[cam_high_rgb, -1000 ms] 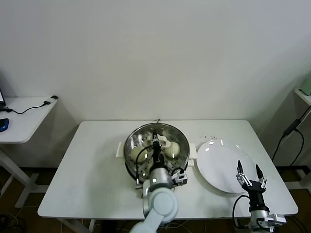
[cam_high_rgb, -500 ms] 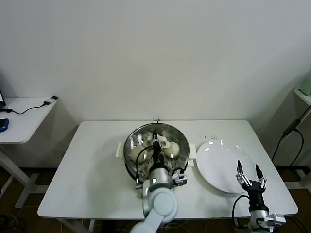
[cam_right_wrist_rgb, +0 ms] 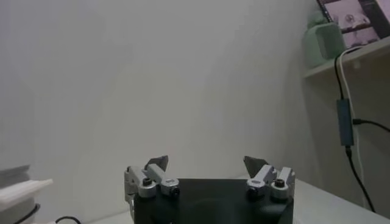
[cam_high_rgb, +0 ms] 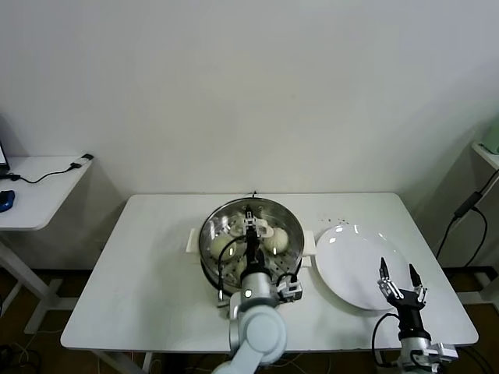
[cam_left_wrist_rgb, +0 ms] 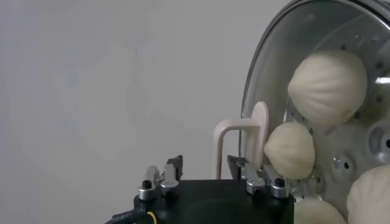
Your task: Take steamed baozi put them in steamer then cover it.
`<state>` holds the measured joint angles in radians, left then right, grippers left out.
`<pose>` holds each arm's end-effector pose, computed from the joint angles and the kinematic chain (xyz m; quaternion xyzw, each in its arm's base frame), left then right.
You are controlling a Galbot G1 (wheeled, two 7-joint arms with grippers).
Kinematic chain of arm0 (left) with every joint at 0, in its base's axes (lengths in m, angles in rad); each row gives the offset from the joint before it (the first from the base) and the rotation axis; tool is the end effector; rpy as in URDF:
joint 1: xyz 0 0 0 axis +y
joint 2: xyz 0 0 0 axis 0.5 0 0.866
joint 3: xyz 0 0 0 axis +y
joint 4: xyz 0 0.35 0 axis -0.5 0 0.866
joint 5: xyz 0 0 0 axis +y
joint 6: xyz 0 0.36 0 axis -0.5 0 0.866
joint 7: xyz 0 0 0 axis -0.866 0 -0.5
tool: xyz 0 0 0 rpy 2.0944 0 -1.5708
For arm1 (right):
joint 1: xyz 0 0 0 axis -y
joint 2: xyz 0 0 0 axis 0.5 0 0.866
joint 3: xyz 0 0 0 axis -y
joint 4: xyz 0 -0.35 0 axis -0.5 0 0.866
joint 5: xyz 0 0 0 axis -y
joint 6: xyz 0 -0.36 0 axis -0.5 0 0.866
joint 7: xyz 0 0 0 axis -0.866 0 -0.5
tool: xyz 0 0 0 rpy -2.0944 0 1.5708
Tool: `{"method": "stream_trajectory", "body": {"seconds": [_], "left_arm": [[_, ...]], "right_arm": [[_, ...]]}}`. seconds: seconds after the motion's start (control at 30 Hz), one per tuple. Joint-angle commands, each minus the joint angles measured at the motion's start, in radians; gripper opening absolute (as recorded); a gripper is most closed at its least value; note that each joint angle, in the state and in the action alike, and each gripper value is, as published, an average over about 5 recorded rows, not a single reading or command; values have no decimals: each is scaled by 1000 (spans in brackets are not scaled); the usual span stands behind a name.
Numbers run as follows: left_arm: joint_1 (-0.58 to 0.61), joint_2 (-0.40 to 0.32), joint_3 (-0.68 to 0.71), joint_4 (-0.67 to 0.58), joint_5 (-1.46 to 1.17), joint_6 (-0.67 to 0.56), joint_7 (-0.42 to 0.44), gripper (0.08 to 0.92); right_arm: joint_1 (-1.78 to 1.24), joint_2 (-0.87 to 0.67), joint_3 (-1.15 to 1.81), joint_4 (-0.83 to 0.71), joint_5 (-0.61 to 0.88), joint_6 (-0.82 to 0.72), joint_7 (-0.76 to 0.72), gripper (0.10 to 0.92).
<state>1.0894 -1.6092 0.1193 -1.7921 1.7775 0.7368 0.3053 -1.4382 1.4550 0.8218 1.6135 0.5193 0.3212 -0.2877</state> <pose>0.2698 -0.2208 -0.2743 0.0246 -0.7180 -0.6931 0.0586 0.1958 -0.1436 -0.4270 0.0529 0.9888 0.1298 0.0517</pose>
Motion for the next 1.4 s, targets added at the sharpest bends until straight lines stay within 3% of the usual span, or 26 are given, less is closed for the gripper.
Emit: {"method": "stream_trajectory", "body": {"seconds": [0.03,0.33,0.83,0.9,1.0,1.1,1.2,1.4], "left_arm": [[36,-49,1,-90,-11,20,28,579],[76,-27,-10,-189,-21,10,53,807],[187,67,-61,-402,-56,-4,55,823],[214,91,-90,-422,-76,-11,25,823],[242,126,-181,-433,-198,-48,-103,823],[254,158,-312,-429,-497,-153,-248,823],[279,168,-492,-402,-826,-363,-323,823],[358,170,-802,-303,-1365,-711,-254,823]], "right_arm": [[1,0,0,1,0,0,0,823],[6,2,-3,-5,-6,1,0,823],[-3,5,-21,4,-31,-2,2,823],[-5,7,-29,6,-42,-5,5,823],[-18,9,-45,17,-79,-11,11,823],[-38,6,-69,36,-114,-13,16,823],[-57,-7,-92,57,-139,1,21,823],[-104,-18,-121,122,-155,-33,52,823]]}}
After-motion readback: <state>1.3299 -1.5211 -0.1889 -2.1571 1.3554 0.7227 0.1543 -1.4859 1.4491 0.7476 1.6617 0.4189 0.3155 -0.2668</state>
